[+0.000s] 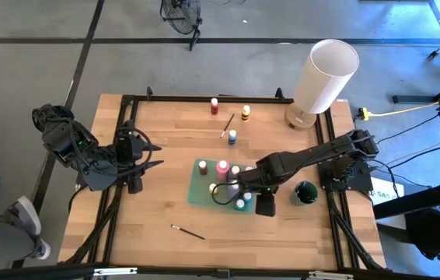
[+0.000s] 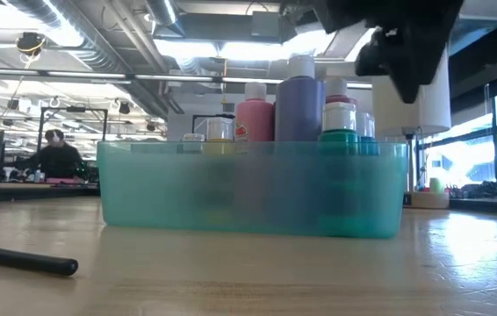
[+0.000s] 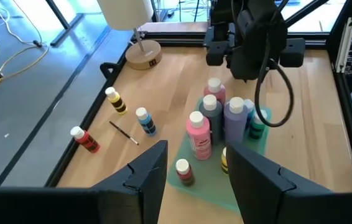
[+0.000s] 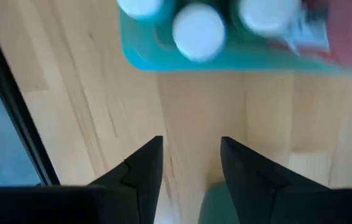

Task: Pick & Place Paint Supplies
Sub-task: Put the black eyeshadow brush into the green cup

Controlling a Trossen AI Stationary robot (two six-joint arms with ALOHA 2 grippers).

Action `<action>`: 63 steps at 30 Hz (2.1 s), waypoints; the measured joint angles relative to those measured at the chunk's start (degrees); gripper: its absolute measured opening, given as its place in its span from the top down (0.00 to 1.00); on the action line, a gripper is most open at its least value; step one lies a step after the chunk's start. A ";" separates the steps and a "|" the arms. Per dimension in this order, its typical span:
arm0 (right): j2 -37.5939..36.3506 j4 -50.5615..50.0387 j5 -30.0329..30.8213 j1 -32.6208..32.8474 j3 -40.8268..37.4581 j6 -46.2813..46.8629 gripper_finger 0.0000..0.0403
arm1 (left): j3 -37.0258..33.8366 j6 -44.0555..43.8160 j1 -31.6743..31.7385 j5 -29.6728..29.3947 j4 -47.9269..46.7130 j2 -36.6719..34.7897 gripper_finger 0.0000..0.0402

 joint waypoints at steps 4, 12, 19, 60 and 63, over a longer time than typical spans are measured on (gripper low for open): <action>0.00 -3.26 -0.09 0.02 0.00 3.26 0.59 | 0.01 0.27 0.00 -0.40 -0.05 0.00 0.60; -0.02 -2.77 -2.36 0.02 0.00 5.35 0.59 | 0.01 1.24 0.00 -0.91 -0.28 0.00 0.60; -0.02 -2.73 -1.03 0.00 0.00 5.56 0.59 | 0.02 2.62 0.00 -0.94 -0.28 0.00 0.60; -0.02 -1.66 0.92 -0.62 0.00 4.79 0.60 | 0.02 2.61 0.00 -3.32 -1.48 0.00 0.60; -0.02 -1.66 0.97 -0.66 0.00 4.78 0.60 | 0.01 2.61 0.02 -3.52 -1.48 0.00 0.60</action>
